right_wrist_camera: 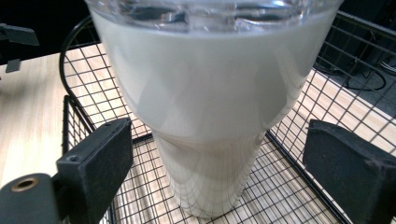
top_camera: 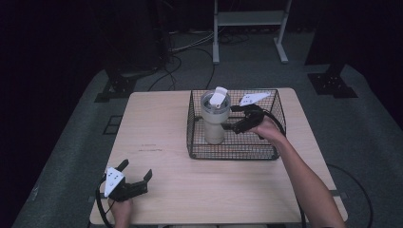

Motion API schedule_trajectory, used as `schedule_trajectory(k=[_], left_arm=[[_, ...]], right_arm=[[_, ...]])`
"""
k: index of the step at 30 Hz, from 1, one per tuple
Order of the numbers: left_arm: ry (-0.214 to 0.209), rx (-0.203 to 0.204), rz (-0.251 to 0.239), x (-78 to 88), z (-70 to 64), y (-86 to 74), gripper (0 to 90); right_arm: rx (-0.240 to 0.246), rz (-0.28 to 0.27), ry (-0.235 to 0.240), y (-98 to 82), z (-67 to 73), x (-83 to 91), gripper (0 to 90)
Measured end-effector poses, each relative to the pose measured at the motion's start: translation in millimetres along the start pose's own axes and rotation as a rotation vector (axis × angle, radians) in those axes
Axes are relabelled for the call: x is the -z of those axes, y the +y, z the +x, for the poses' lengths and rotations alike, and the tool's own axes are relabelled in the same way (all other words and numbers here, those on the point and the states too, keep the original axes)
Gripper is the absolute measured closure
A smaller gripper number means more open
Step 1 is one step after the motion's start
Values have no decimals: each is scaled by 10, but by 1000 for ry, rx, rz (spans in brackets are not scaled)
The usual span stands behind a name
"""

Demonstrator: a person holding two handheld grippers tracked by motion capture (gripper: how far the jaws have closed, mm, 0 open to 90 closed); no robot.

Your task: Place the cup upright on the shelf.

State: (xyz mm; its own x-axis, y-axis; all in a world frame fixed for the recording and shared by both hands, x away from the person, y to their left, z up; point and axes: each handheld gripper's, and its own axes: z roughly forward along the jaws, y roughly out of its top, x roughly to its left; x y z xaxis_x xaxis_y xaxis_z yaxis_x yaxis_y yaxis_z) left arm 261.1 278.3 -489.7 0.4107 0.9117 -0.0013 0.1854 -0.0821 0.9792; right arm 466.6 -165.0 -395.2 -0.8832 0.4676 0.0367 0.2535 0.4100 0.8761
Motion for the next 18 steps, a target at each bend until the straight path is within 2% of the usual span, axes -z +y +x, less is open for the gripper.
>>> schedule_trajectory(k=[8,18], left_arm=[[1,-2,2,-3,-3,0,0],[4,0,-1,0,-3,0,0]], right_arm=[[7,8,-11,48,52,165,82],[-5,-17,-28,107,102,462,83]])
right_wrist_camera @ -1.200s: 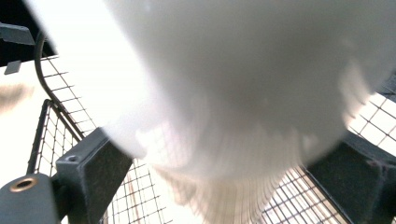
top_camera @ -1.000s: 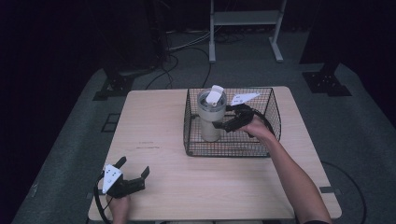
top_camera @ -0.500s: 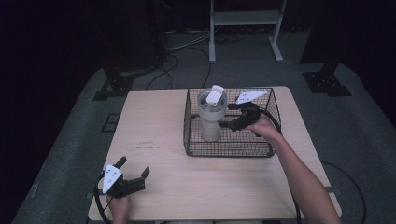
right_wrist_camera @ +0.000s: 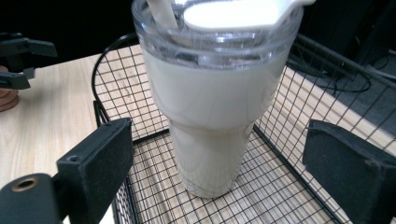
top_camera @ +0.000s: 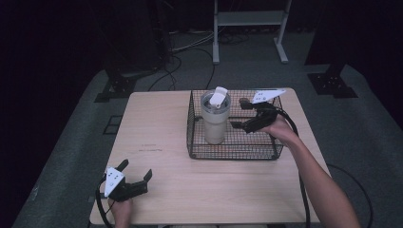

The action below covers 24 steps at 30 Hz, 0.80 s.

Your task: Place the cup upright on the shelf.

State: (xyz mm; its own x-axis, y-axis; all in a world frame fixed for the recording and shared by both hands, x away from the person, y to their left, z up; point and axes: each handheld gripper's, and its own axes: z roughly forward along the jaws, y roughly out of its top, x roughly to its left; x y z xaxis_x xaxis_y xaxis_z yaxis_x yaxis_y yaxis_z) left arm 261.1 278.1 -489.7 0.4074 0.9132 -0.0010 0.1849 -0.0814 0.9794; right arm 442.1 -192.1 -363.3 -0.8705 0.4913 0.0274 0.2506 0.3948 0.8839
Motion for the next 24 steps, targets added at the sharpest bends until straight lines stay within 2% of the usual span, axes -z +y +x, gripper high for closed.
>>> schedule_trajectory(k=[5,15,24], left_arm=[[1,-1,-1,1,-2,-1,0],[4,-4,-2,-2,-4,0,0],[8,-6,-1,-3,-14,-1,0]], right_arm=[[4,-22,-12,42,45,151,83],[35,-27,-25,85,156,379,83],[53,-32,-42,48,272,565,83]])
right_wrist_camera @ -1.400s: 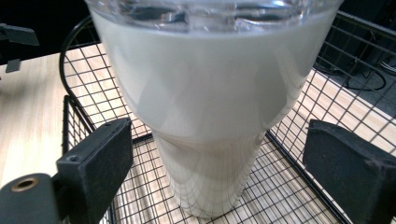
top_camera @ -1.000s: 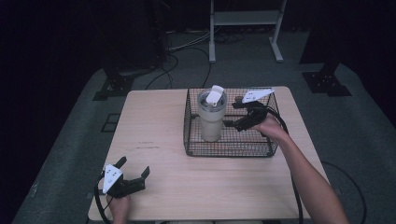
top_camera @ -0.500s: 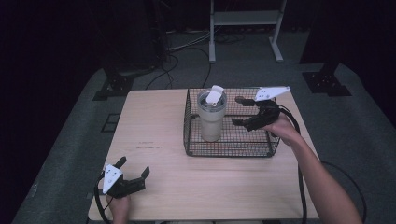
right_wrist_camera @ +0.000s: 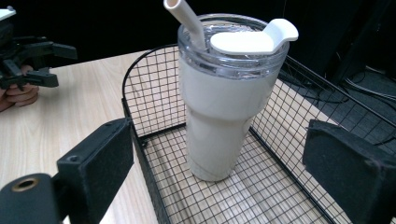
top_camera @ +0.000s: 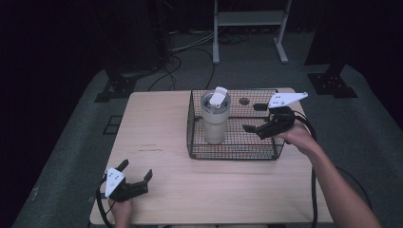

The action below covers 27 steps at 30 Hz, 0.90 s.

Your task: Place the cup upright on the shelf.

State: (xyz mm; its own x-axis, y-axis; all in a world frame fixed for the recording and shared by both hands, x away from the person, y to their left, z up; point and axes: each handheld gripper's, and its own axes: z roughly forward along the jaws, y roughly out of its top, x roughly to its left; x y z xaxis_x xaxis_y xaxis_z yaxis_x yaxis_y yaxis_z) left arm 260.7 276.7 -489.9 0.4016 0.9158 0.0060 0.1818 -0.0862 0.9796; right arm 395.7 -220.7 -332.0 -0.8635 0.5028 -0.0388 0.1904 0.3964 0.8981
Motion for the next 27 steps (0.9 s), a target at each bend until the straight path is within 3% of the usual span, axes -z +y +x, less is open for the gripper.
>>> schedule_trajectory(k=[9,27], left_arm=[[5,0,0,-4,-3,0,0],[3,8,2,2,8,1,0]], right_arm=[[3,-10,6,-96,121,157,83],[3,-5,35,-374,320,276,83]])
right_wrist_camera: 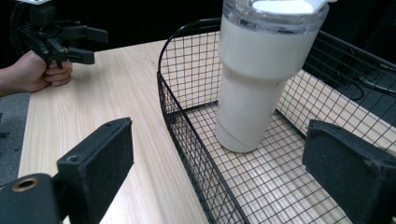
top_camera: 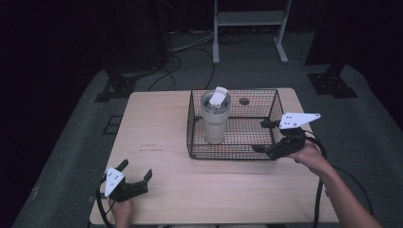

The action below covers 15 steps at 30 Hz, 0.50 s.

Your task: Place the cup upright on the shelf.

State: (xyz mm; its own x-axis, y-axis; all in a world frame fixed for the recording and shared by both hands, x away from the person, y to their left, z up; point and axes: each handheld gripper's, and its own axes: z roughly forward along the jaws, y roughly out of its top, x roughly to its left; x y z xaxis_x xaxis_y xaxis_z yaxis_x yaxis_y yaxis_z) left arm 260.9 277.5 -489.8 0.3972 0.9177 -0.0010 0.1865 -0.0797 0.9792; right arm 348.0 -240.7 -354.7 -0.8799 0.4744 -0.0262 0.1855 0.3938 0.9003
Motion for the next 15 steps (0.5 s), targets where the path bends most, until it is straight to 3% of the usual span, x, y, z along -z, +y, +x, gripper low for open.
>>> schedule_trajectory(k=[15], left_arm=[[0,-2,-2,-4,-6,-1,0]], right_arm=[[-31,-9,7,-250,99,59,83]])
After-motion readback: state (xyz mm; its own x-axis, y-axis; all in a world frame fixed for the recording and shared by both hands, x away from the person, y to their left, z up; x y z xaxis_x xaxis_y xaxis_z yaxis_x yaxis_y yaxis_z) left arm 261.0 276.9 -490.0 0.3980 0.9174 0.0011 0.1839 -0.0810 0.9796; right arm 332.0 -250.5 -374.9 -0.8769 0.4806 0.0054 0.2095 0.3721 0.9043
